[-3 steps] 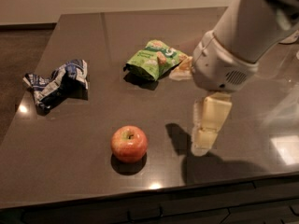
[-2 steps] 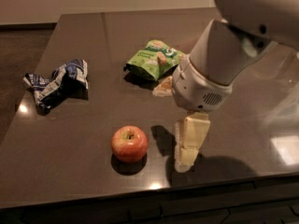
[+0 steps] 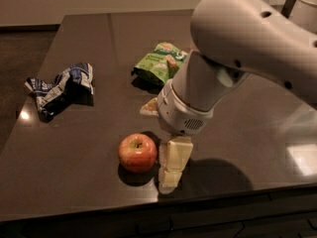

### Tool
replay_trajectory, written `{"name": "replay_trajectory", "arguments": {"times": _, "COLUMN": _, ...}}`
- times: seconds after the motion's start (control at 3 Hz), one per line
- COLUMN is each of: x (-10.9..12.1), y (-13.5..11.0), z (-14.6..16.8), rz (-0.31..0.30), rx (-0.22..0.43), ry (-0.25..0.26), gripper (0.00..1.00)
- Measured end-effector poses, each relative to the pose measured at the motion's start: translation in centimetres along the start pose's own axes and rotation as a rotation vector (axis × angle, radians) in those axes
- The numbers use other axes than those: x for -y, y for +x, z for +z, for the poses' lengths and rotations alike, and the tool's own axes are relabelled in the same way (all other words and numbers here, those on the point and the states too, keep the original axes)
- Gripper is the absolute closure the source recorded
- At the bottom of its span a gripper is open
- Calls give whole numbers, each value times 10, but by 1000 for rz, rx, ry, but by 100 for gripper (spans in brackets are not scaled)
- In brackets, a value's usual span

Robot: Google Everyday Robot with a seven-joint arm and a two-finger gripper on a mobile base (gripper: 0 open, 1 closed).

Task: Pick apple

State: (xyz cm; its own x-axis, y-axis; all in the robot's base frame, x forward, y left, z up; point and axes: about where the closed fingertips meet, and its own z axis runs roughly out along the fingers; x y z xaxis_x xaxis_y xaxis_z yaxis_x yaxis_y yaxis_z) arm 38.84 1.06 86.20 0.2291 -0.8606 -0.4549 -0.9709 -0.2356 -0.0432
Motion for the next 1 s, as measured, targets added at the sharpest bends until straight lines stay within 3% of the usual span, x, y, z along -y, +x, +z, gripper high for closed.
{"name": "replay_trajectory", "arguments": {"times": 0.67, "x": 11, "y": -17, "z": 26, "rz": -20, "rx": 7, "ry": 21, "gripper": 0}}
{"name": "replay_trajectory", "arguments": {"times": 1.0, "x": 14, "y": -20, "z": 30, "rz": -29, "rx": -10, "ry": 28, "gripper": 17}}
